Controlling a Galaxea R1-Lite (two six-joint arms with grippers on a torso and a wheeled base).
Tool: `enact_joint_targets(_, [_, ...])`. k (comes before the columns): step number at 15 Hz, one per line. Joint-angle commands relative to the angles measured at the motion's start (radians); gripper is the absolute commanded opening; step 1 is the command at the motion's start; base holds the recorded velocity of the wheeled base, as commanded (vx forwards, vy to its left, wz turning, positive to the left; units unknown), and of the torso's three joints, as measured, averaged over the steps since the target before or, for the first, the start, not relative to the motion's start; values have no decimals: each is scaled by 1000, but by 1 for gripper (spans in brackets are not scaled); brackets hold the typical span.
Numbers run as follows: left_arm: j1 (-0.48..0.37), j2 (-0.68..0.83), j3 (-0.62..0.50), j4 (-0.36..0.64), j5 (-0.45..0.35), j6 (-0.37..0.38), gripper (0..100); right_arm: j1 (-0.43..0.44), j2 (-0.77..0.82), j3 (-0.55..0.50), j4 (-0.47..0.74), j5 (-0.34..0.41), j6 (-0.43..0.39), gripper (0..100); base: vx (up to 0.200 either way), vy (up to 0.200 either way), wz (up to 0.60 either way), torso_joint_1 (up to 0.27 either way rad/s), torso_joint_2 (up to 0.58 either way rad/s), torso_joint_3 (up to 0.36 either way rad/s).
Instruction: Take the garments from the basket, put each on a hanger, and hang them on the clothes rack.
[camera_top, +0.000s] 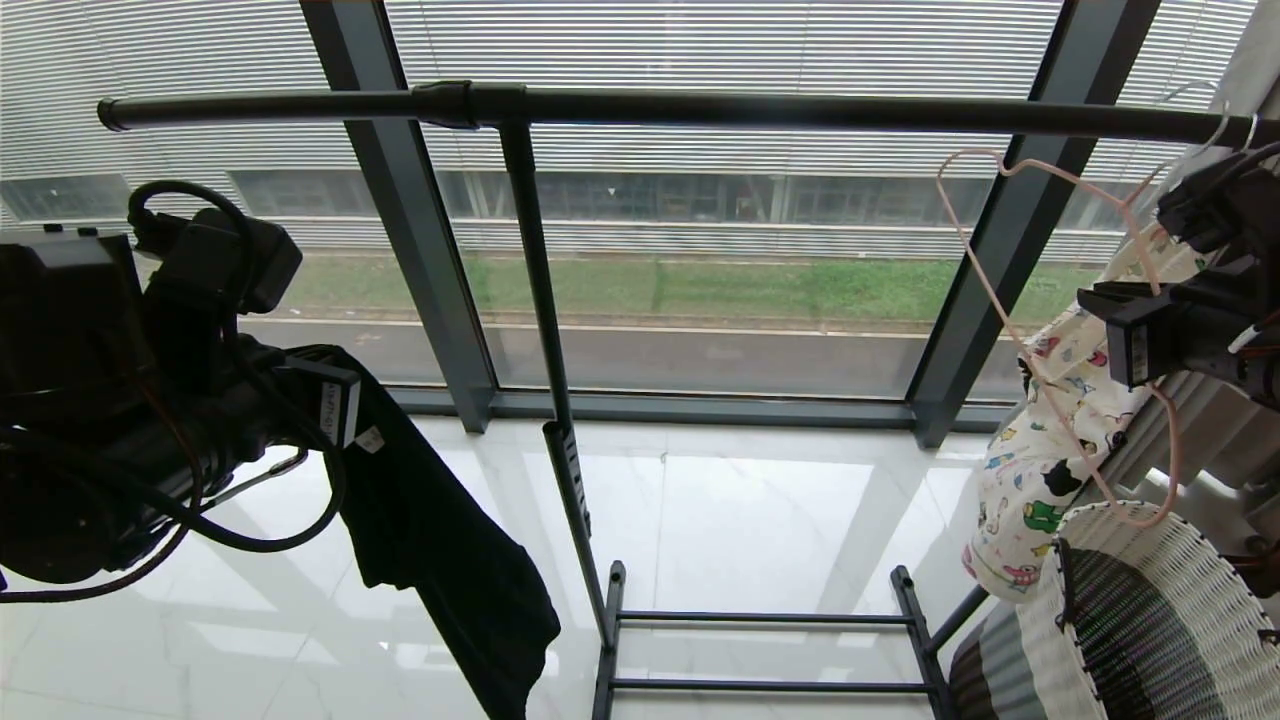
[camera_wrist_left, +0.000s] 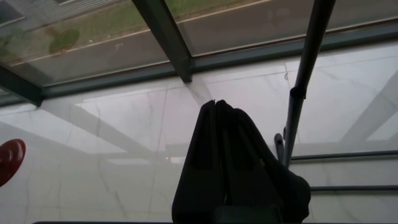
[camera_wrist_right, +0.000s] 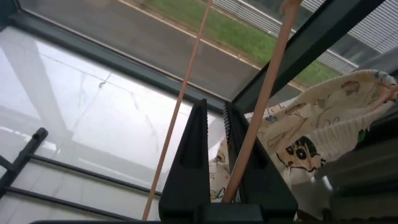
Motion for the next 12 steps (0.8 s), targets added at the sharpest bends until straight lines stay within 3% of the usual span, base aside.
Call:
enact_joint_targets(1, [3,-4,0,0,0,1,0,9,-48,37,0,-1,-4,0,-200,0,0,7,2,-2])
enact_joint_targets(4, [3,-5,0,0,0,3,0,78,-118,147,0,-2,-17,0,-200,0,0,2,2,4])
enact_joint_targets(9, [2,-13,2,0,0,3,0,222,-129,218,-2,-2,-16,0,-200,0,0,2,5,4])
enact_joint_targets(12, [-60,7,-41,0,0,1,0,368,-104,250,-5,-1,-14,0,0,0,0,0,0,0])
